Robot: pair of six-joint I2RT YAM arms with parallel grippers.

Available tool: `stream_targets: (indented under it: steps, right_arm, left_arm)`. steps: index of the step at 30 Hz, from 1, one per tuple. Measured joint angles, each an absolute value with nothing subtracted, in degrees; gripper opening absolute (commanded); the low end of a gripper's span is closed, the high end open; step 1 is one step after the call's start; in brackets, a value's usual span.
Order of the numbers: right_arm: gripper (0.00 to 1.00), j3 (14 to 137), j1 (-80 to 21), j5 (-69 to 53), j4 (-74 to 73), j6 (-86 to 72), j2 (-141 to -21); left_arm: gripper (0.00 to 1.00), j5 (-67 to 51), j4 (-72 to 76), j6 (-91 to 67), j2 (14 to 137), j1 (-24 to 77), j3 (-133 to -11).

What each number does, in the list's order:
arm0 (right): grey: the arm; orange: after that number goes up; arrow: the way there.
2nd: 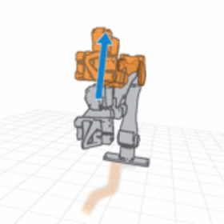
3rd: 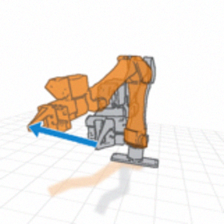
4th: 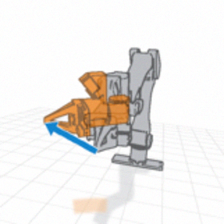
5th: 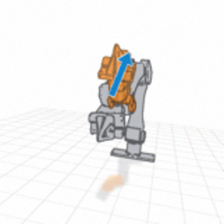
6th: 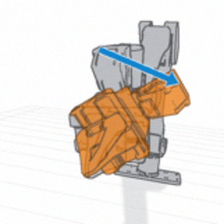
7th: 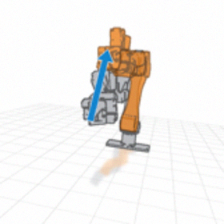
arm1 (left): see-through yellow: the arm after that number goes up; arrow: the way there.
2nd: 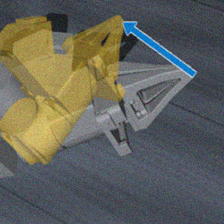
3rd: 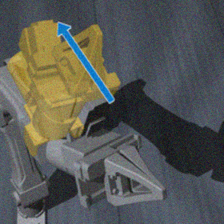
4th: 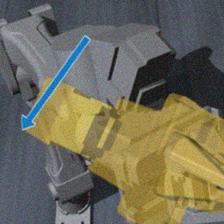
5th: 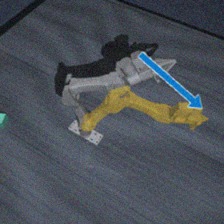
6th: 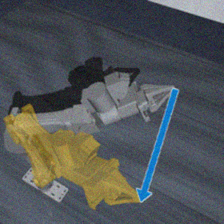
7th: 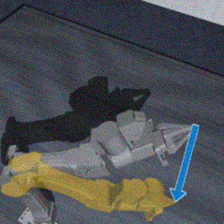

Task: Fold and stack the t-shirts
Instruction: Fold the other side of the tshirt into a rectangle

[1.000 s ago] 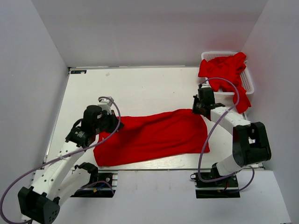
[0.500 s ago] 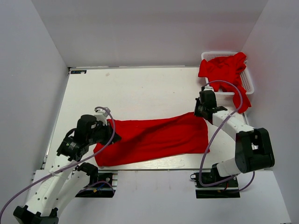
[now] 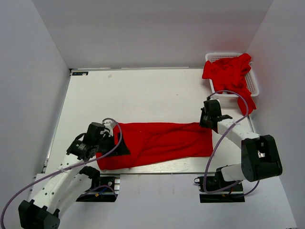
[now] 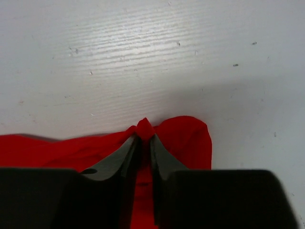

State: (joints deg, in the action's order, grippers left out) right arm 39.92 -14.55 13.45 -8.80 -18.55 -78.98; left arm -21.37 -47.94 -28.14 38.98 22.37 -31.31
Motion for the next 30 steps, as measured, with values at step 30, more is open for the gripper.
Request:
stream_targets:
  steps: [30]
  right_arm:
    - [0.44,38.68,-14.59,17.12,-15.27,-22.52,-67.77]
  left_arm:
    - [0.95,0.03,-39.81,-33.95,75.81,22.31,-47.77]
